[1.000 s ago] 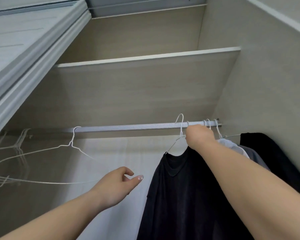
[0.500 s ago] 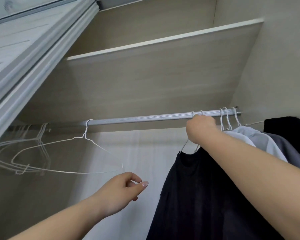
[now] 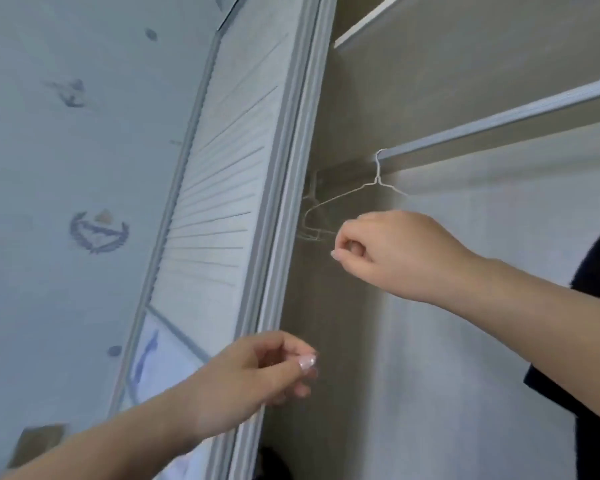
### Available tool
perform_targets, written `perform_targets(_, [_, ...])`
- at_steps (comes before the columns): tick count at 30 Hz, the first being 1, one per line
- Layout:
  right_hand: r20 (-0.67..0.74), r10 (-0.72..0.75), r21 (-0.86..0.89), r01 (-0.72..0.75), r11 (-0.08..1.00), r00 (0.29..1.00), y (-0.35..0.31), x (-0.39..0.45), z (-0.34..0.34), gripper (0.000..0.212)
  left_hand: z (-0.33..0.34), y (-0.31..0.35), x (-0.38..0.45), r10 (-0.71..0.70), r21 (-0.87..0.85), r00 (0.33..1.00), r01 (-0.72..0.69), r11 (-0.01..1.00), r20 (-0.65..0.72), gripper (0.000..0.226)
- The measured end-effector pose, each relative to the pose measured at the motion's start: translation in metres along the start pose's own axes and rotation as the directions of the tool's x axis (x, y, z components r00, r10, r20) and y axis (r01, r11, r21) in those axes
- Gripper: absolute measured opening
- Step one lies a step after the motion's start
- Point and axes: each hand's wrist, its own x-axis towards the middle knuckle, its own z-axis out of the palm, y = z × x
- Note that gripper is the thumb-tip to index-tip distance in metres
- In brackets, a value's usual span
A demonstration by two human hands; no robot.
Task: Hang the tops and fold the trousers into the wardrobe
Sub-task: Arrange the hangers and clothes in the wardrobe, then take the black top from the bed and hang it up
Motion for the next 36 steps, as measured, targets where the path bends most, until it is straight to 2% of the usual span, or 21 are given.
perform_targets(3, [-0.004, -0.106, 0.218, 0.104, 0.97, 0.994, -0.079, -0.002, 0.001, 0.026, -0.054, -0.001, -0.095, -0.135, 0.087, 0.98, 0.149, 0.985, -0.148, 0.041])
perform_targets(4, [-0.003, -0.138, 0.301, 0.133, 0.944, 0.99, -0.108, -0.002, -0.001, 0.026, -0.07, 0.0, -0.13, -0.168, 0.103, 0.964, 0.192, 0.976, -0.208, 0.042])
perform_targets(7, [-0.046, -0.22, 0.534, 0.21, 0.819, 0.974, -0.199, -0.009, -0.019, 0.026, -0.104, 0.01, -0.237, -0.249, 0.105, 0.876, 0.318, 0.942, -0.414, 0.02])
perform_targets(12, [-0.157, -0.391, 0.819, 0.341, 0.461, 0.907, -0.369, -0.042, -0.091, 0.02, -0.134, 0.053, -0.443, -0.343, 0.035, 0.62, 0.513, 0.858, -0.706, 0.012])
perform_targets(16, [-0.288, -0.506, 0.898, 0.413, 0.153, 0.813, -0.49, -0.08, -0.167, 0.02, -0.129, 0.088, -0.596, -0.34, -0.038, 0.378, 0.618, 0.785, -0.861, 0.007])
perform_targets(18, [-0.355, -0.566, 0.898, 0.44, 0.014, 0.744, -0.55, -0.103, -0.207, 0.016, -0.117, 0.105, -0.668, -0.334, -0.106, 0.238, 0.651, 0.752, -0.912, 0.007])
perform_targets(22, [-0.479, -0.662, 0.861, 0.457, -0.226, 0.576, -0.654, -0.148, -0.274, 0.032, -0.081, 0.132, -0.781, -0.33, -0.272, -0.037, 0.656, 0.704, -0.943, 0.007])
perform_targets(25, [-0.559, -0.717, 0.813, 0.444, -0.376, 0.416, -0.727, -0.185, -0.326, 0.022, -0.05, 0.148, -0.857, -0.305, -0.398, -0.256, 0.597, 0.697, -0.917, 0.01])
perform_targets(27, [-0.599, -0.742, 0.777, 0.443, -0.447, 0.301, -0.771, -0.211, -0.358, 0.014, -0.028, 0.154, -0.904, -0.286, -0.471, -0.393, 0.545, 0.693, -0.874, 0.011])
perform_targets(30, [-0.635, -0.758, 0.728, 0.443, -0.523, 0.148, -0.828, -0.243, -0.394, 0.013, -0.004, 0.157, -0.963, -0.275, -0.566, -0.57, 0.43, 0.703, -0.775, 0.014])
perform_targets(33, [-0.667, -0.745, 0.668, 0.443, -0.598, 0.001, -0.891, -0.275, -0.434, 0.015, 0.013, 0.159, -1.025, -0.251, -0.621, -0.712, 0.32, 0.715, -0.656, 0.017])
perform_targets(36, [-0.673, -0.731, 0.645, 0.397, -0.653, -0.111, -0.953, -0.302, -0.468, 0.015, 0.019, 0.158, -1.08, -0.243, -0.661, -0.819, 0.205, 0.722, -0.519, 0.017])
